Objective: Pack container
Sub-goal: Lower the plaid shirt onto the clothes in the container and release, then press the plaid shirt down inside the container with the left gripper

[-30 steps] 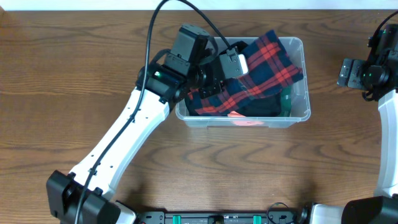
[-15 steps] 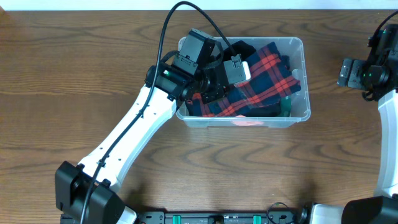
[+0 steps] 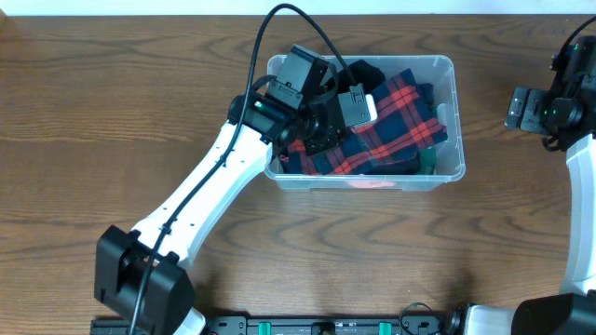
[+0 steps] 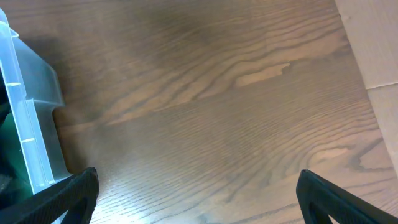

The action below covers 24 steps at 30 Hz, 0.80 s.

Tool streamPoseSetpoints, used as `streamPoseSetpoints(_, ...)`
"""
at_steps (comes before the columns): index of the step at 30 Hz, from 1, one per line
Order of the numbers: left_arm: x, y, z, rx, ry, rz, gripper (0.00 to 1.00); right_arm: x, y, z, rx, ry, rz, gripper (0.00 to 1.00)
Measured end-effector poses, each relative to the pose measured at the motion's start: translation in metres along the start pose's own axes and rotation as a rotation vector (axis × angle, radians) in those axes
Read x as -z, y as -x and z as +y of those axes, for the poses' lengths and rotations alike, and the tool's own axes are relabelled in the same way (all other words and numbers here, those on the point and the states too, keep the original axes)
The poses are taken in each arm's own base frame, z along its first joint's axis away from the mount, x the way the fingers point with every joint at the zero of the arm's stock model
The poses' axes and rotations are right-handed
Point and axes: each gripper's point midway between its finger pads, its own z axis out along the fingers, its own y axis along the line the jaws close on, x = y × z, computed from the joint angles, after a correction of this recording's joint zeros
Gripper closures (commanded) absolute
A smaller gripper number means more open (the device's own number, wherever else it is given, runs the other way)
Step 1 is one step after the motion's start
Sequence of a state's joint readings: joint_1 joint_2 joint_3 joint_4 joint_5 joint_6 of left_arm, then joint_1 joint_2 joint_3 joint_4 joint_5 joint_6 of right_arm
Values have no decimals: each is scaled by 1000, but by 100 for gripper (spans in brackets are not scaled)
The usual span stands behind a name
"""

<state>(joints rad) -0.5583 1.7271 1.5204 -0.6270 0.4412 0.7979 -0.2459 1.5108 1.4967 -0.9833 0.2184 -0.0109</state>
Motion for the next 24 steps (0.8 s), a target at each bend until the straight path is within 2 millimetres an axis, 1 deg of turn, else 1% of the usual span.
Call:
streamPoseSetpoints(2,0,1,1,-6,3,-3,83,0,0,0,0,0,0,1)
streamPoseSetpoints(3,0,1,1,-8,5,-5,71,0,0,0,0,0,0,1)
streamPoseSetpoints(4,0,2,2,-14,7,-8,57,0,0,0,0,0,0,1)
streamPoseSetpoints(5,0,3,3,-21,10,-12,49,0,0,0,0,0,0,1)
streamPoseSetpoints(6,0,4,4,-23,14,-17,37,0,0,0,0,0,0,1)
streamPoseSetpoints(7,0,6,5,-30,18,-23,29,0,0,0,0,0,0,1)
streamPoseSetpoints(8,0,7,6,-29,23,-28,18,0,0,0,0,0,0,1)
streamPoseSetpoints(9,0,8,8,-32,30,-33,12,0,0,0,0,0,0,1)
streamPoseSetpoints(11,0,11,13,-42,54,-41,9,0,0,0,0,0,0,1)
streamPoseSetpoints(15,3,23,34,-58,154,-74,4,0,0,0,0,0,0,1)
streamPoseSetpoints(19,7,35,50,-13,225,-119,5,0,0,0,0,0,0,1)
streamPoseSetpoints(20,8,36,51,5,231,-124,13,0,0,0,0,0,0,1)
streamPoseSetpoints(23,8,36,53,73,236,-133,62,0,0,0,0,0,0,1)
streamPoseSetpoints(24,8,36,53,94,235,-135,72,0,0,0,0,0,0,1)
